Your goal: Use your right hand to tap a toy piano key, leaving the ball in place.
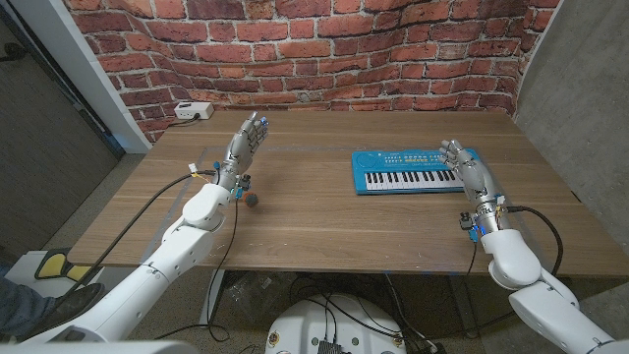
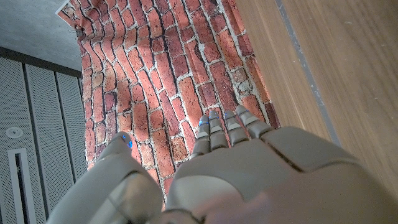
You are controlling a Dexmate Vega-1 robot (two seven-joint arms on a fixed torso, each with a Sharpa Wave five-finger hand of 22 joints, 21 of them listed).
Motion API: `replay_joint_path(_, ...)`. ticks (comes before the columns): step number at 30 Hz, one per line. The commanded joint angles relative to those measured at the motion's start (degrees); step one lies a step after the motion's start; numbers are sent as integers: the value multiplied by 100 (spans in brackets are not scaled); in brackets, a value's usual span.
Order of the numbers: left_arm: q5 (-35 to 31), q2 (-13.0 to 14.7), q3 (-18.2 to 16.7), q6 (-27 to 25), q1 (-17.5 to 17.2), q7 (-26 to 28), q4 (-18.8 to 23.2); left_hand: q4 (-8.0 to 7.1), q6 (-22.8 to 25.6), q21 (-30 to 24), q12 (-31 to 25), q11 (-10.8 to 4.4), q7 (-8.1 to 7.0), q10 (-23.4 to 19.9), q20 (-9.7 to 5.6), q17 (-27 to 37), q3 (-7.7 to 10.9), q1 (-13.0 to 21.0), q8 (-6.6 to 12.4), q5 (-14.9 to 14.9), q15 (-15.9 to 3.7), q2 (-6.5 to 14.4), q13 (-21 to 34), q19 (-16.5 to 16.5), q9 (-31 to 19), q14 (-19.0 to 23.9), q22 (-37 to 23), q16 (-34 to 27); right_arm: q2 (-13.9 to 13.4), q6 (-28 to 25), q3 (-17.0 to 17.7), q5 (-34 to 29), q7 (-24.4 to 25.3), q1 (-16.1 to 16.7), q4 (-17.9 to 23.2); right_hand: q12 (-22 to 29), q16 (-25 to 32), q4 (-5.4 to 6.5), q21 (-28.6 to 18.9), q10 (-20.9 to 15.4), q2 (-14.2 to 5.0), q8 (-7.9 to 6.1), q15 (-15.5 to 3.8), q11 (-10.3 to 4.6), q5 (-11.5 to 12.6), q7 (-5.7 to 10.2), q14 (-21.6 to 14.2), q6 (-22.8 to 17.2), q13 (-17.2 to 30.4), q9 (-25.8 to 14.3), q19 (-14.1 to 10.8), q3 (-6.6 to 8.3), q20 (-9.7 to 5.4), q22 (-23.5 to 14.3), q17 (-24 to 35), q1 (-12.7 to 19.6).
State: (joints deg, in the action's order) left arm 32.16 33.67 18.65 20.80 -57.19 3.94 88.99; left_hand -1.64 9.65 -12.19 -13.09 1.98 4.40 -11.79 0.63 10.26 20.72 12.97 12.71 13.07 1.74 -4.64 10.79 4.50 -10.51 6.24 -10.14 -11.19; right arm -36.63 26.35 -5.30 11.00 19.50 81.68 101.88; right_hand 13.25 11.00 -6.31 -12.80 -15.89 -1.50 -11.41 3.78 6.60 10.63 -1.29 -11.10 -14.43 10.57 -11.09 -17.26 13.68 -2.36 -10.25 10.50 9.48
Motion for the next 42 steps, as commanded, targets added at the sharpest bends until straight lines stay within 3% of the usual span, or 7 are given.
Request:
replay_joint_path(1, -27, -12, 25, -57, 11, 40, 32, 15, 60, -21, -4, -6, -4, -59, -17, 14, 7, 58, -8, -3, 11, -9, 12, 34, -17, 49, -13, -5, 133, 188, -26, -788, 446, -124, -233, -35, -19, -34, 14, 44, -117, -56, -61, -196, 51, 227, -67, -155, 16, -6, -99, 95, -96, -15, -4, 118)
replay_joint_path(20, -60, 8, 9, -76, -70, 117, 146, 17, 95, -10, 6, -18, 3, -113, -24, 14, -3, 80, -26, -12, 9, 11, 13, 50, -18, 79, -13, 6, -36, -377, 66, -2522, 1415, 23, -58, -35, -51, -99, 46, 14, -84, -64, -163, -249, 53, 284, -16, -230, 16, -3, -84, 102, -158, -13, -13, 203)
replay_joint_path(33, -155, 64, 4, -212, -95, 253, 312, 18, 210, -24, 2, -31, 5, -196, -35, 14, -14, 96, -8, -23, 16, 30, 13, 124, -18, 165, -13, -8, -425, -1188, 97, -3202, 1566, 237, 289, -80, -87, -139, 90, 108, -41, -34, -188, -233, 68, 265, 85, -187, 15, -2, -8, 95, -181, -12, -15, 252)
replay_joint_path(42, 90, -4, -42, -84, -129, 67, 234, 18, 243, -21, 3, -27, 7, -235, -47, 13, -19, 104, -11, -29, 6, 40, 13, 139, -18, 187, -12, -4, -759, -1924, 15, -4077, 1855, 371, 620, -89, -85, -157, 107, 121, -9, -43, -199, -236, 76, 226, 120, -222, 14, -2, 27, 84, -189, -13, -16, 272)
